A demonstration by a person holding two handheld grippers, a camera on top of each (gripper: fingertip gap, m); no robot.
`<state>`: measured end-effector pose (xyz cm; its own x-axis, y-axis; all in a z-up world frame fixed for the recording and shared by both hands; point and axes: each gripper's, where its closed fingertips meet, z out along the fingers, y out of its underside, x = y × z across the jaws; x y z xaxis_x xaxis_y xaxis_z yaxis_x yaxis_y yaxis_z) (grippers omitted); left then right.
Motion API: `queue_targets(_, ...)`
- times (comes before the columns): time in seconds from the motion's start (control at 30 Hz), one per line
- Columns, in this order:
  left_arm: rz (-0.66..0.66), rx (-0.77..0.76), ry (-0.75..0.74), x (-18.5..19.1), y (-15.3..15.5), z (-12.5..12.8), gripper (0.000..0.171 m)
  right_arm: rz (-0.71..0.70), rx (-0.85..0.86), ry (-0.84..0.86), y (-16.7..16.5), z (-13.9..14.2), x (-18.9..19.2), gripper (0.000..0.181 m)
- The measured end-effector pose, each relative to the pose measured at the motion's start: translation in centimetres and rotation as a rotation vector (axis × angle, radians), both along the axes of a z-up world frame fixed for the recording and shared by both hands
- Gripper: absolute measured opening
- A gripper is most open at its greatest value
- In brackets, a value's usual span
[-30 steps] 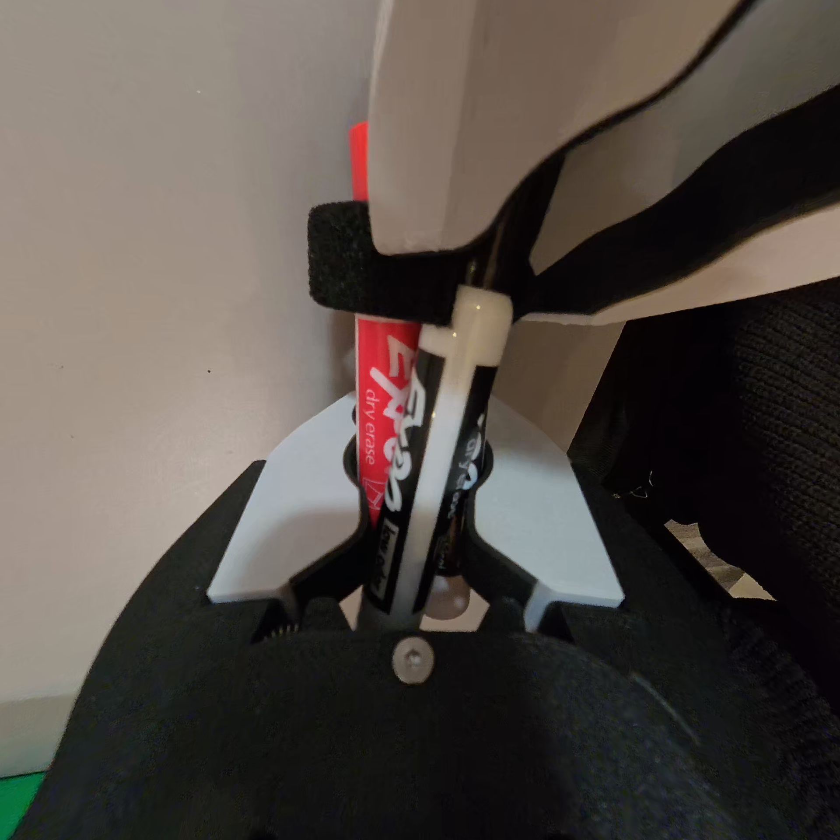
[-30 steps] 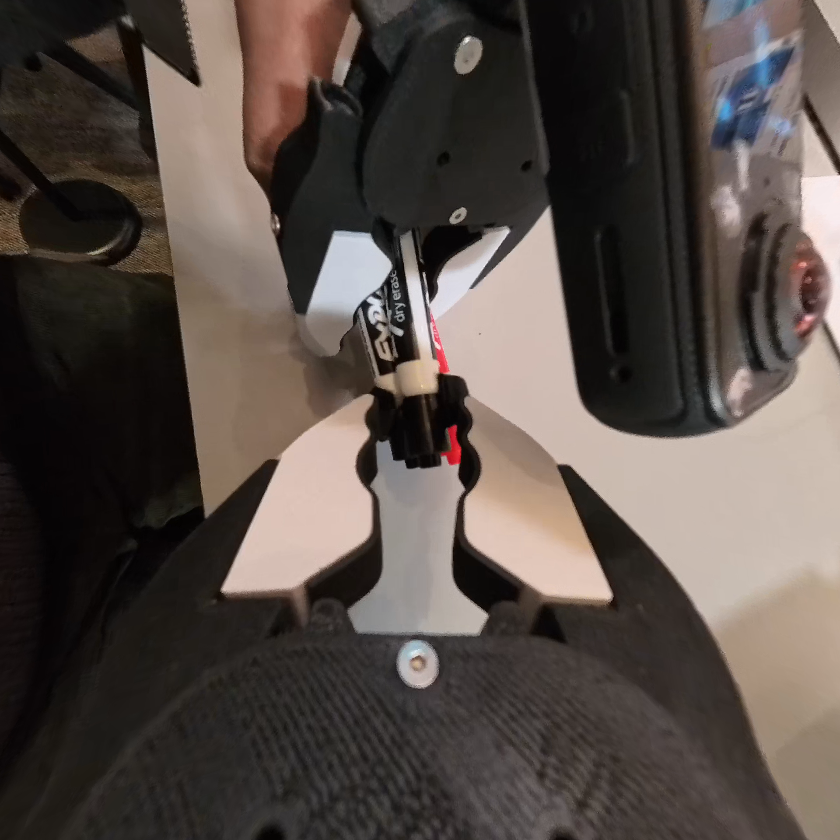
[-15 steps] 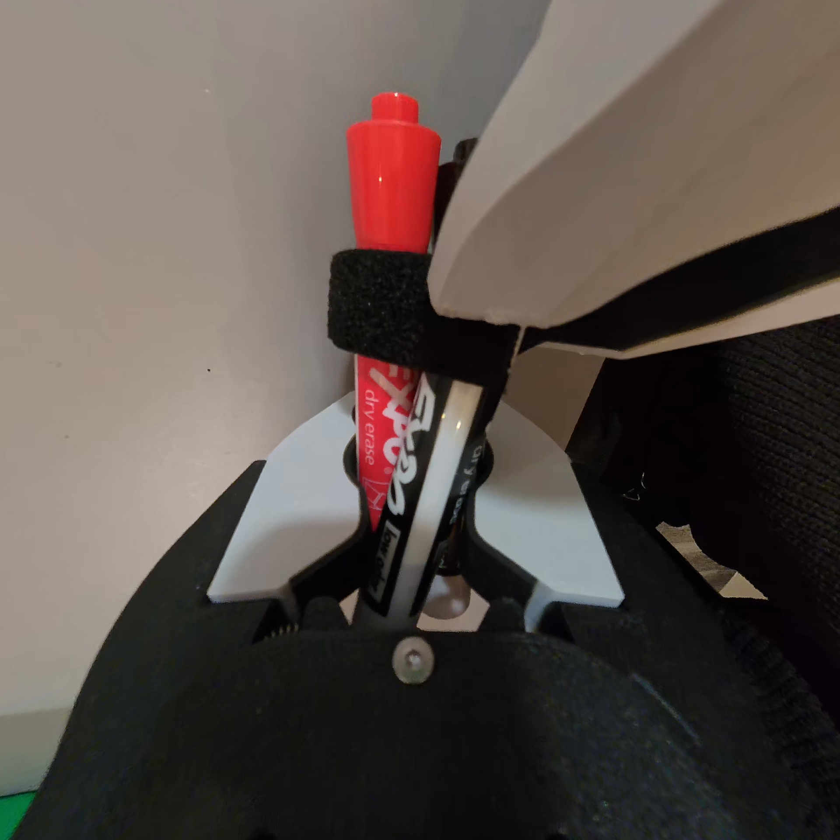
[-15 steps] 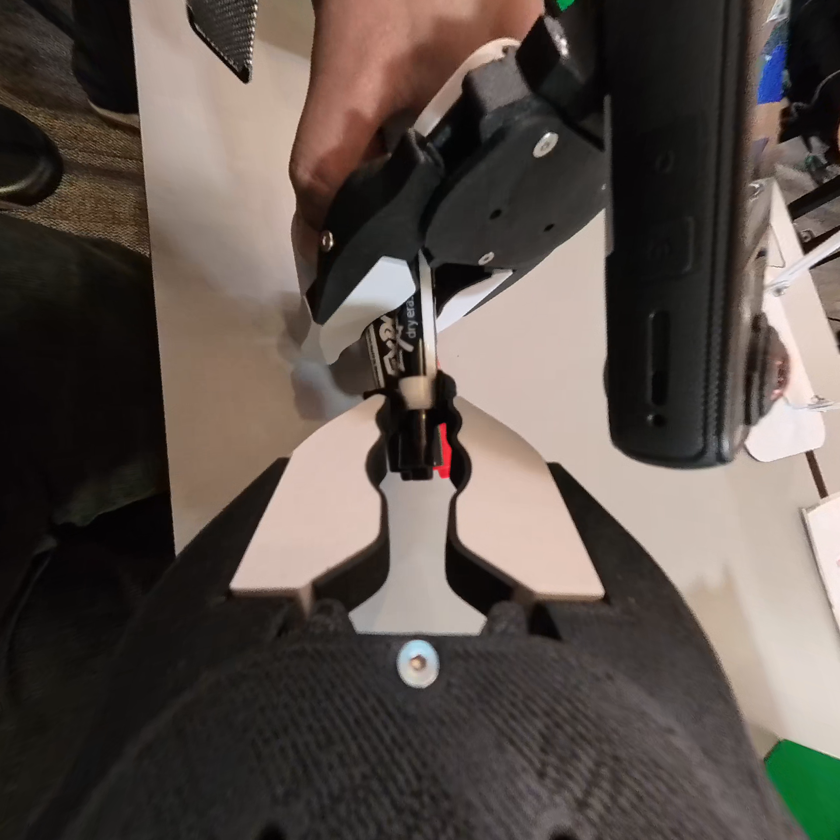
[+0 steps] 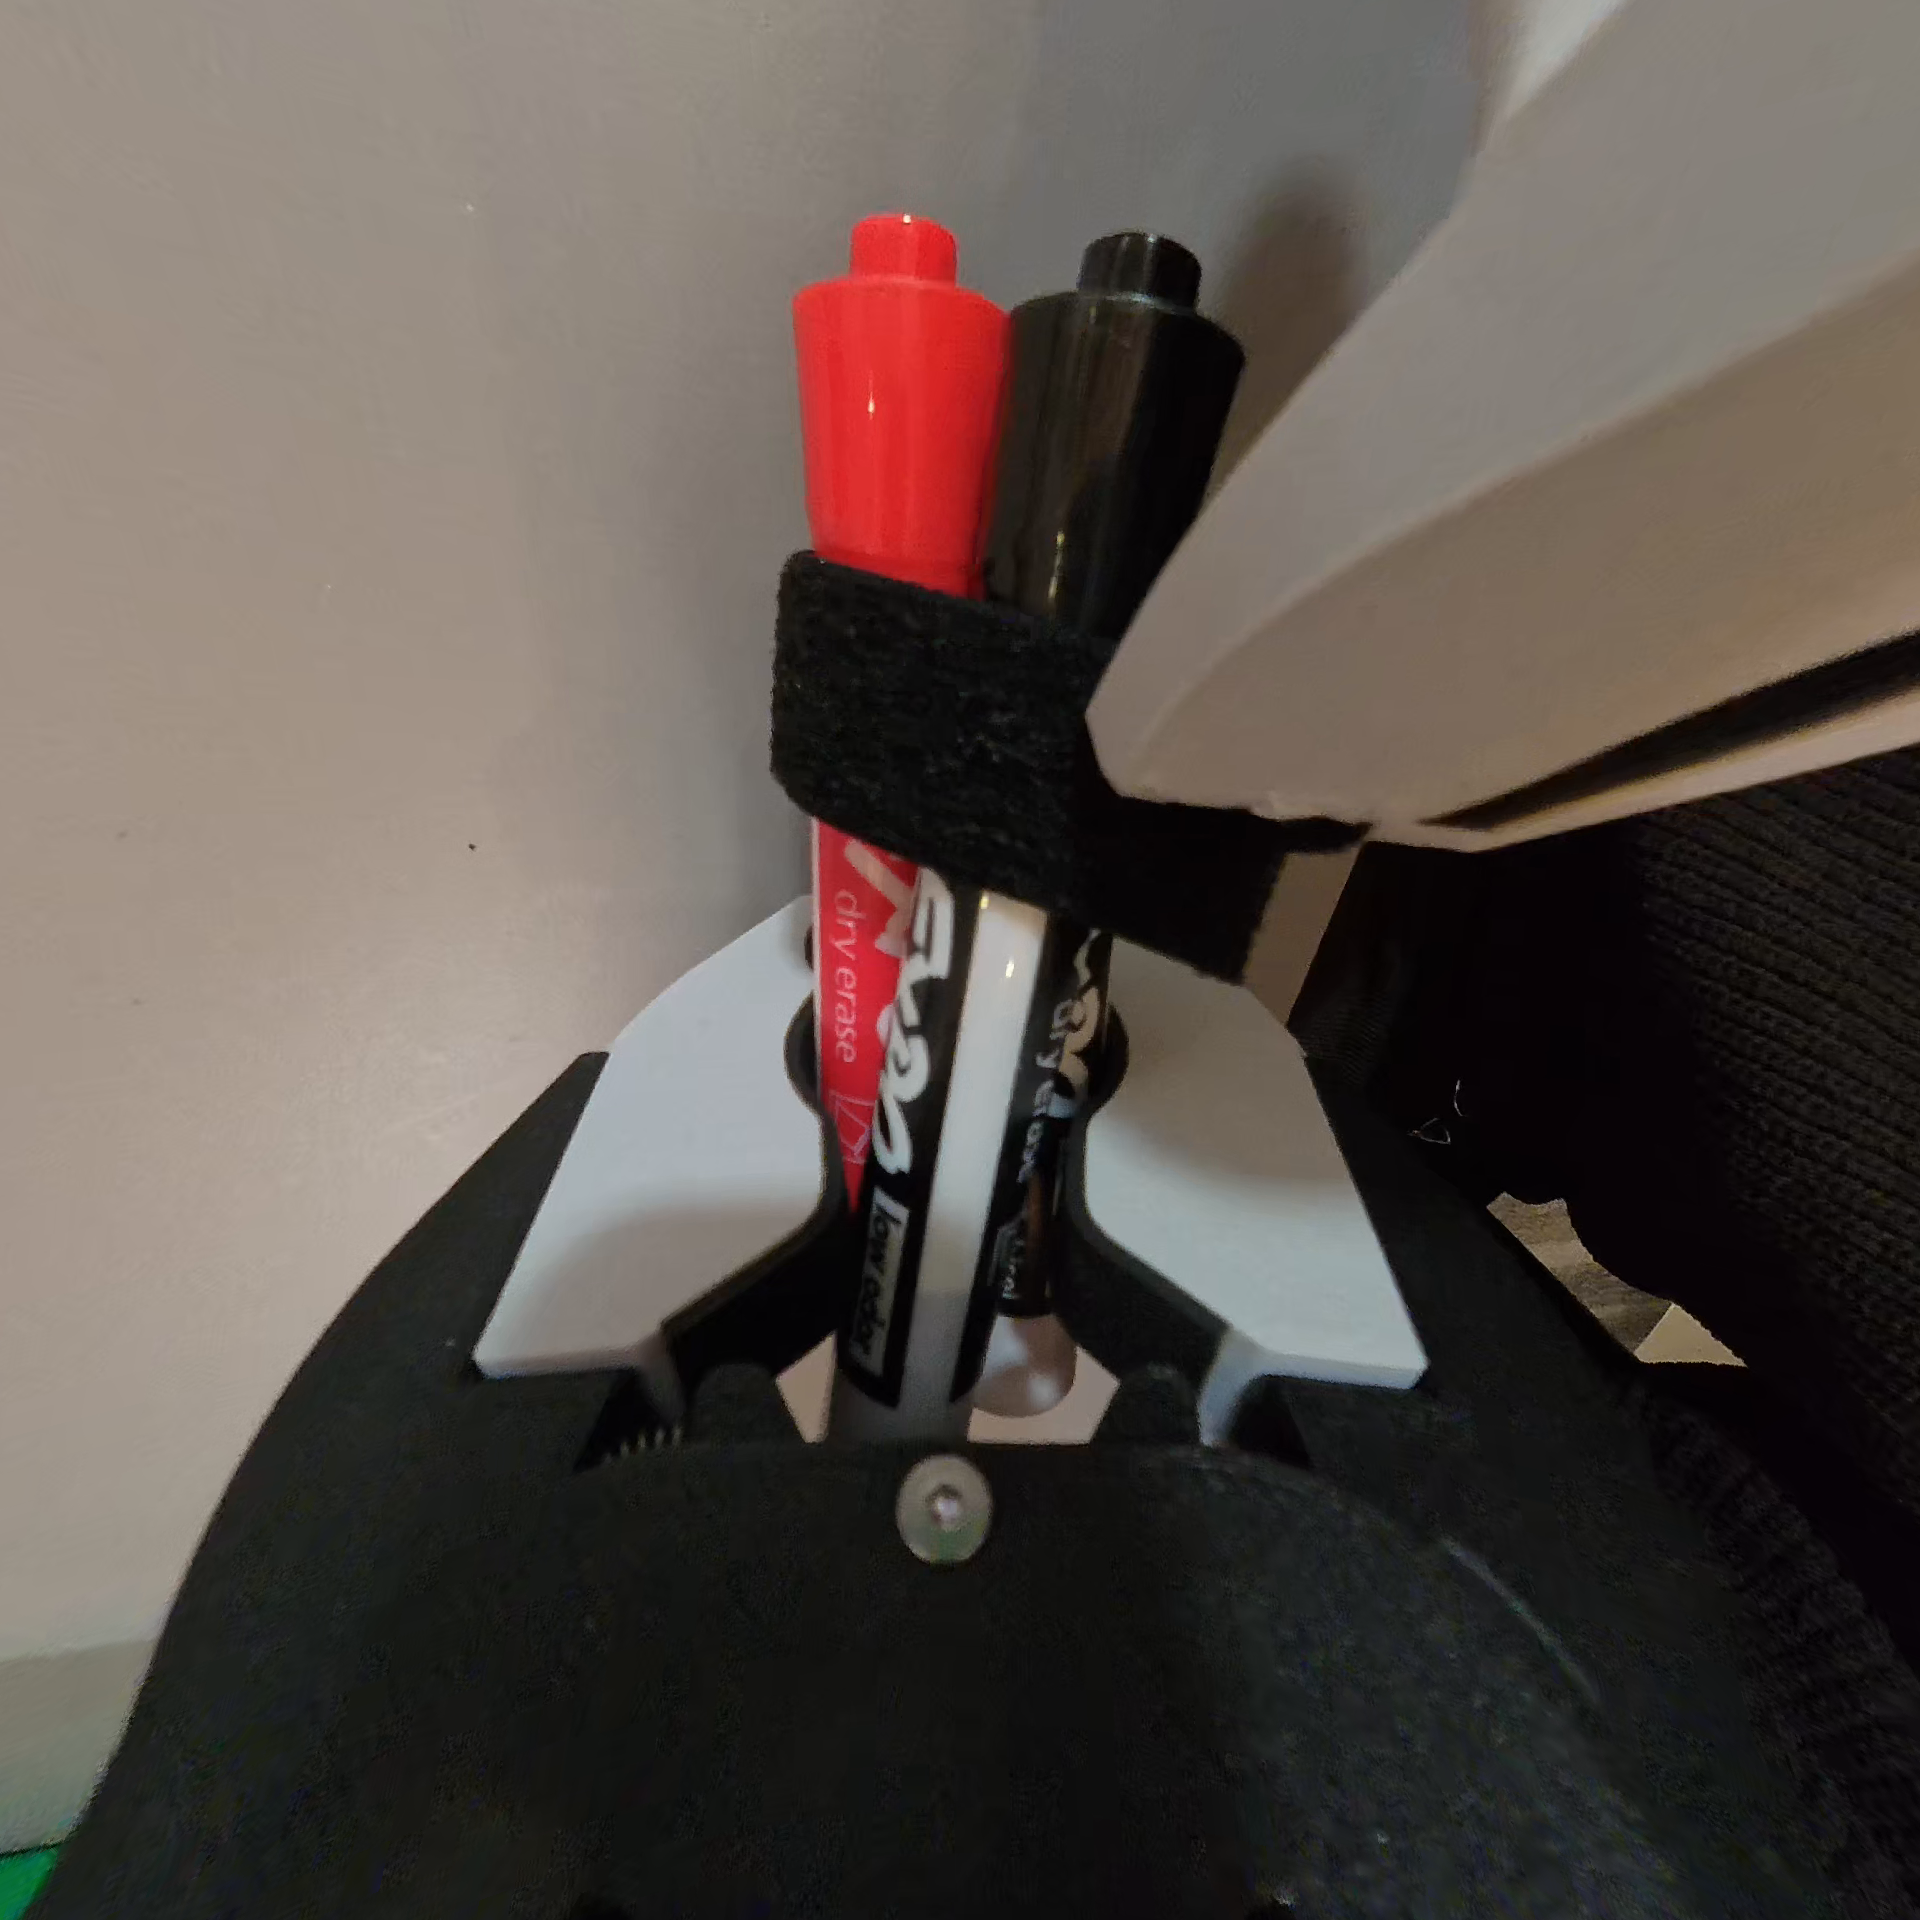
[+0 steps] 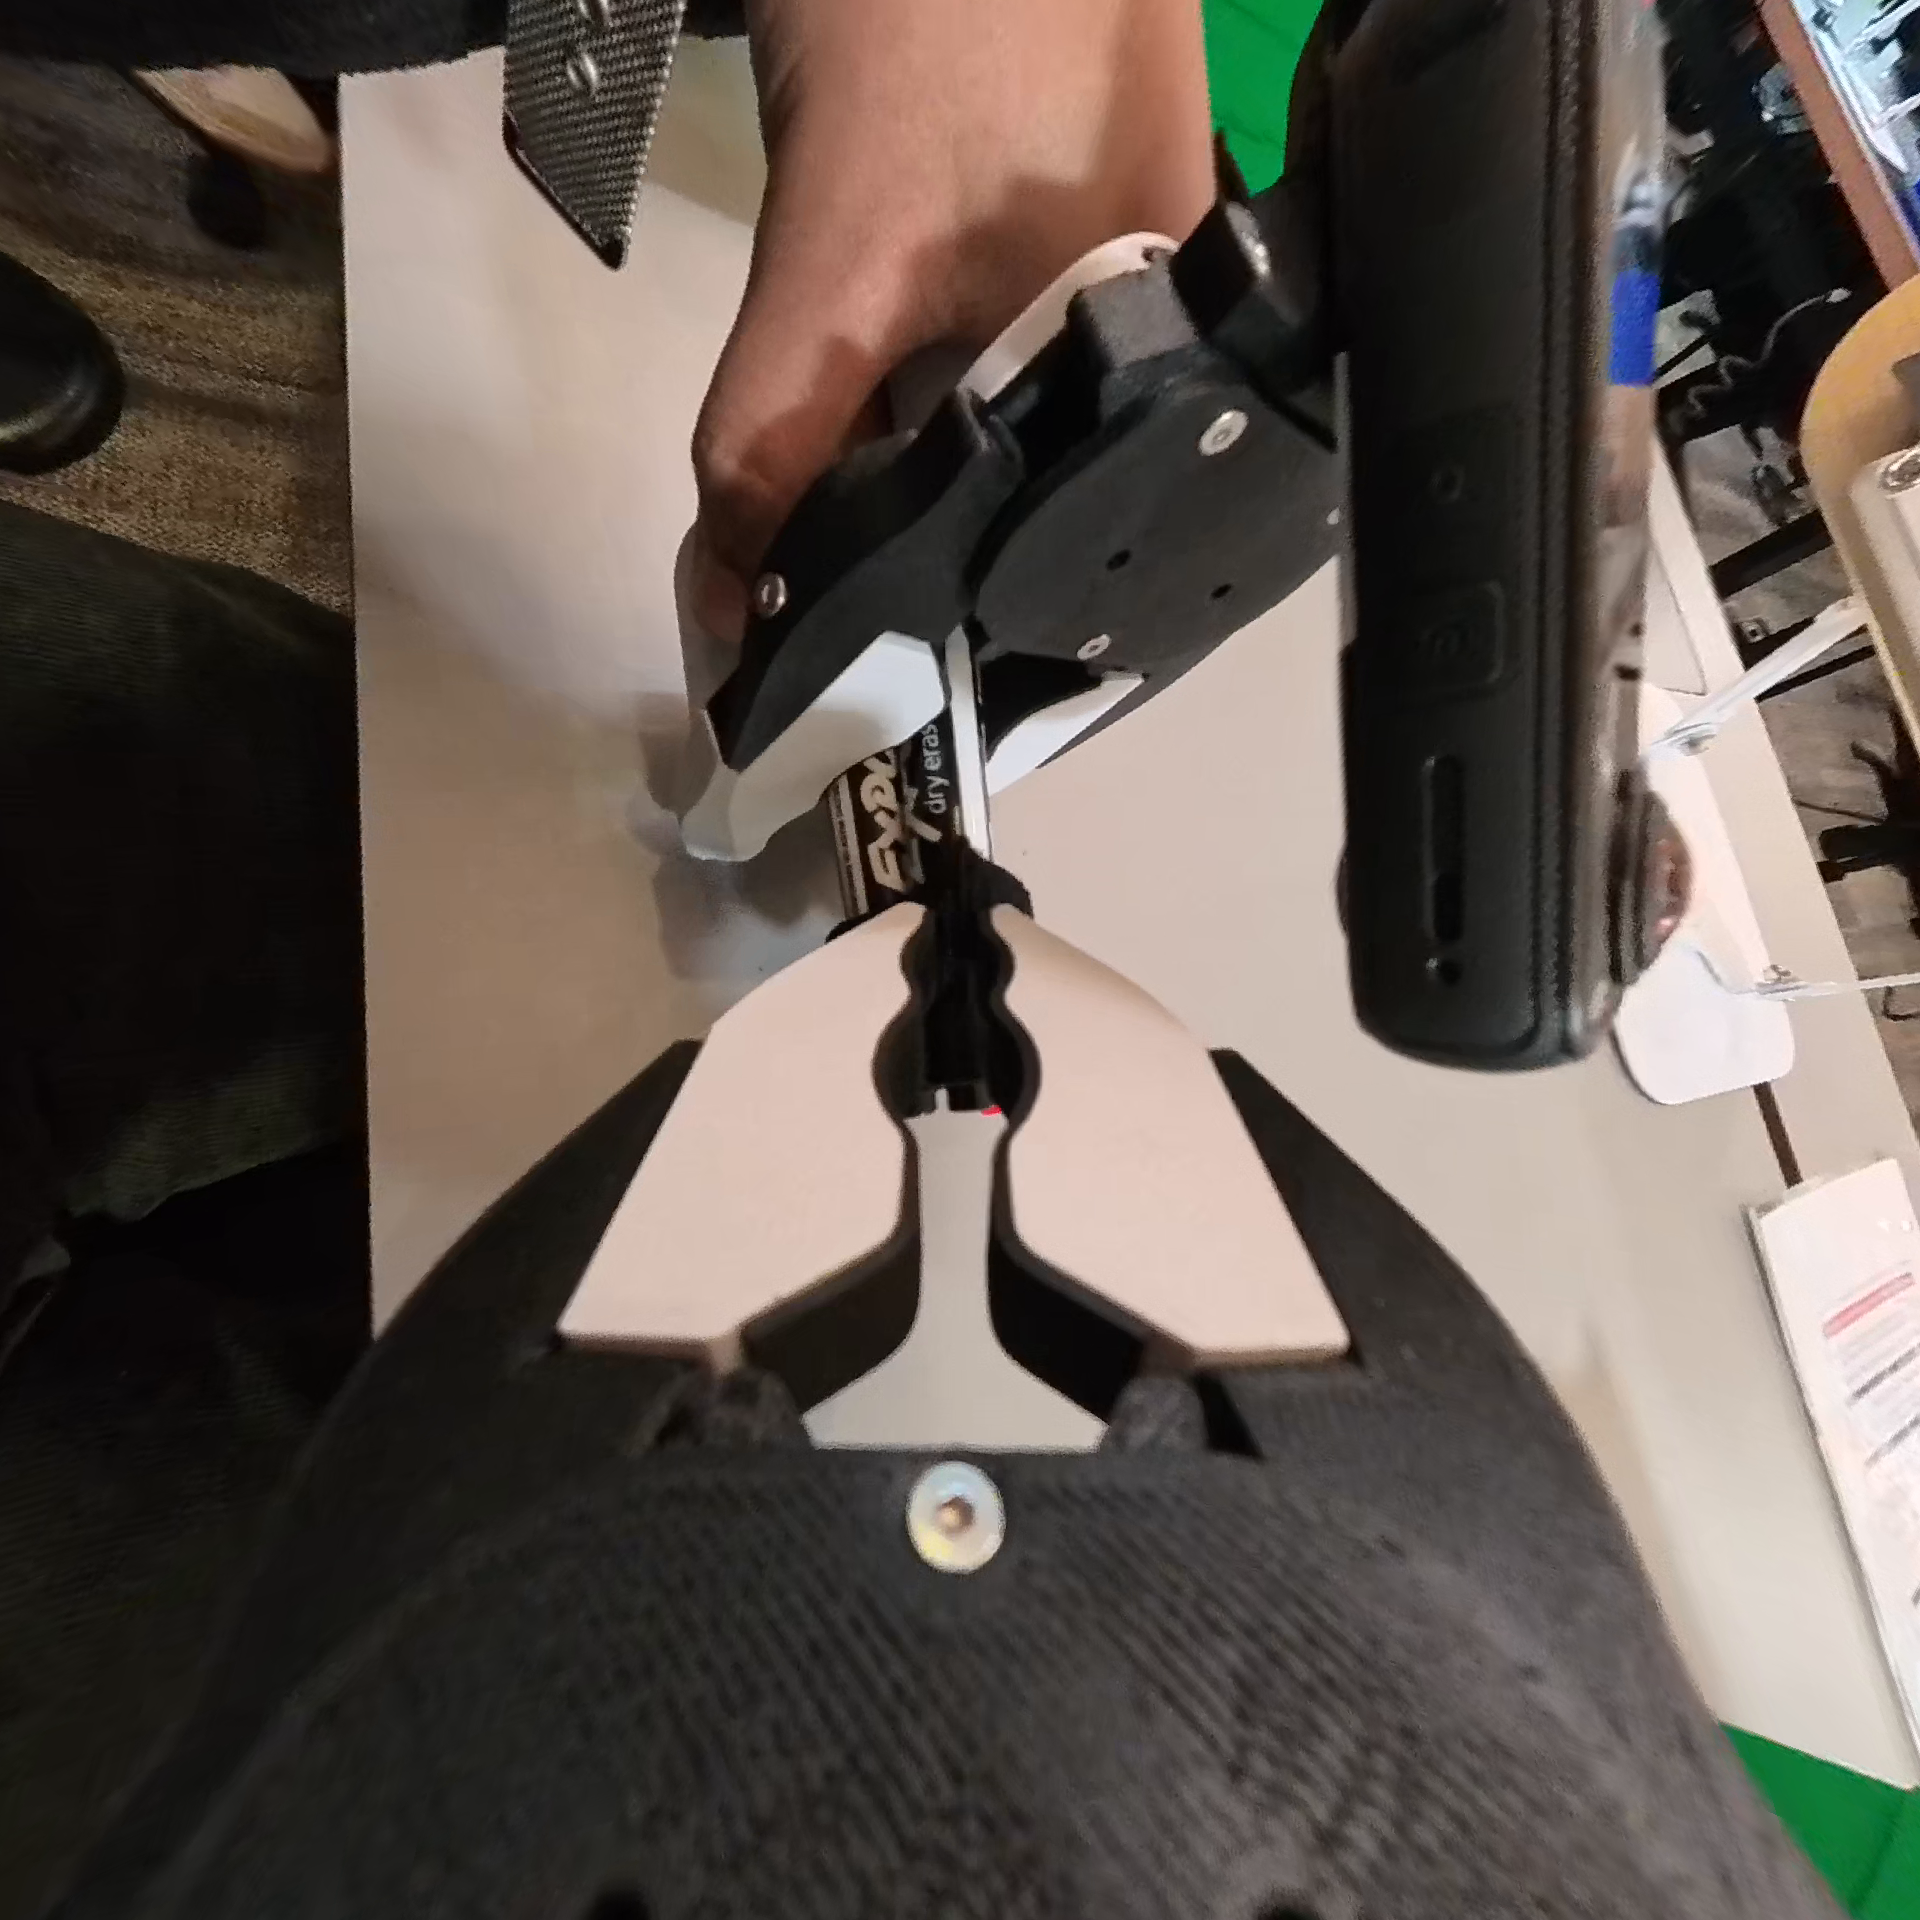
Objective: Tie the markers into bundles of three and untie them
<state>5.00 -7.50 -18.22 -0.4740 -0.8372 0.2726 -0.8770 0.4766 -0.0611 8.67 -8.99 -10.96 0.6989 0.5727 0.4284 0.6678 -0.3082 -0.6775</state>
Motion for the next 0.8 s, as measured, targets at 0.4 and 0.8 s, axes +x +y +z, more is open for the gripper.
queue_targets(0.4,-0.001,-0.005,-0.003,-0.03,0.01,0.01,0.044,0.006,0.012,-0.091,0.04,-0.73,-0.20,0.024)
queue_targets(0.8,0.010,-0.016,-0.003,-0.02,0.01,0.03,0.043,0.087,0.113,-0.408,-0.09,-1.09,-0.32,0.027)
